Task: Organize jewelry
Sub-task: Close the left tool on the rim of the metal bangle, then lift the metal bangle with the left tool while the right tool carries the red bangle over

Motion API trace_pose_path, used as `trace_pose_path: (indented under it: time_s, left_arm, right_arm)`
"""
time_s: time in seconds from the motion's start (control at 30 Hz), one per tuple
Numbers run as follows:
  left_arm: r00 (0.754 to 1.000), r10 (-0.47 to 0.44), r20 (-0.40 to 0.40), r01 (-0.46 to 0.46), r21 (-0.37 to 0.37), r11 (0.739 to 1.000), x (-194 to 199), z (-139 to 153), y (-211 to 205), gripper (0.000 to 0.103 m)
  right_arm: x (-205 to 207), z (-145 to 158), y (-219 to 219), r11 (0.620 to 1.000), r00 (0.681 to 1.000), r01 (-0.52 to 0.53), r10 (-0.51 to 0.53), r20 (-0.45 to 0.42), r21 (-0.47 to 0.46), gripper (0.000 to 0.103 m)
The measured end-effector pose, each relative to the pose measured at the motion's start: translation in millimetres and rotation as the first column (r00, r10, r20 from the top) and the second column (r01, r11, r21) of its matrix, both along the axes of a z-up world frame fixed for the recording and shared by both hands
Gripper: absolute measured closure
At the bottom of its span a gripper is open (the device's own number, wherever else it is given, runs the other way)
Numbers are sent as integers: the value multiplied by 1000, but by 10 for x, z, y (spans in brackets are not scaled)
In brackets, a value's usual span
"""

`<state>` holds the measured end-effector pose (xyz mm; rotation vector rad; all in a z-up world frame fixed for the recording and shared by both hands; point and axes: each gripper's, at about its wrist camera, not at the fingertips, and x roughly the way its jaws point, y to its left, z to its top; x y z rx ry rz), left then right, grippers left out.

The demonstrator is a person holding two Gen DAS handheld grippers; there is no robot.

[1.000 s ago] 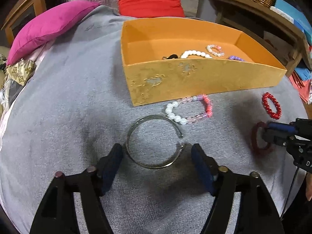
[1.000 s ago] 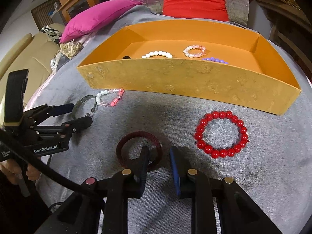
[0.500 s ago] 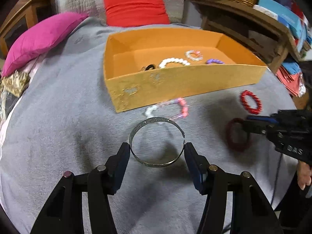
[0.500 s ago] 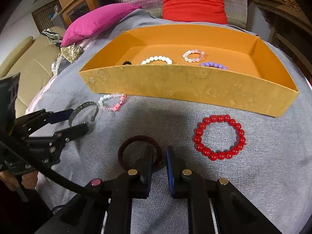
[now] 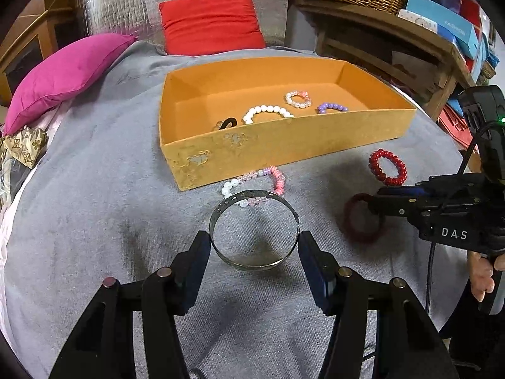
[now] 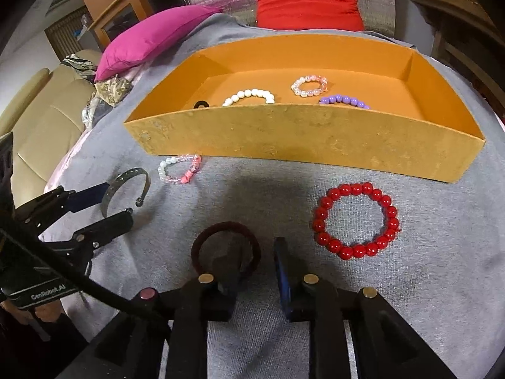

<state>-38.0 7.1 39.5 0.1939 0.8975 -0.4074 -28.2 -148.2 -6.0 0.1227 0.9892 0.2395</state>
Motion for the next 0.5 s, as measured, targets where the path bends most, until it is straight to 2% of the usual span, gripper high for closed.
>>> trace_pose_path:
  time_s: [0.17,0.23,0.27,0.5]
  left_arm:
    - [1000,7,5,-8,11,1000,-18,5,-21,44]
    - [1000,8,6,-8,18,1000,-27,4,-31,44]
    - [1000,10,8,-10,23,1000,-34,2,-34,44]
    - [999,22,34,-24,37,999,-71,49,-50,44]
  right_arm:
    - [10,-51,86,999,1000,-11,11,9,-47,81]
    - [2,-52,109,998,1000,-12,14,23,-65,94]
    - [1,-60,118,997,1000,-16,18,23,-73,96]
    - [-38,-1,86,997,998,-6,12,66,-83,97]
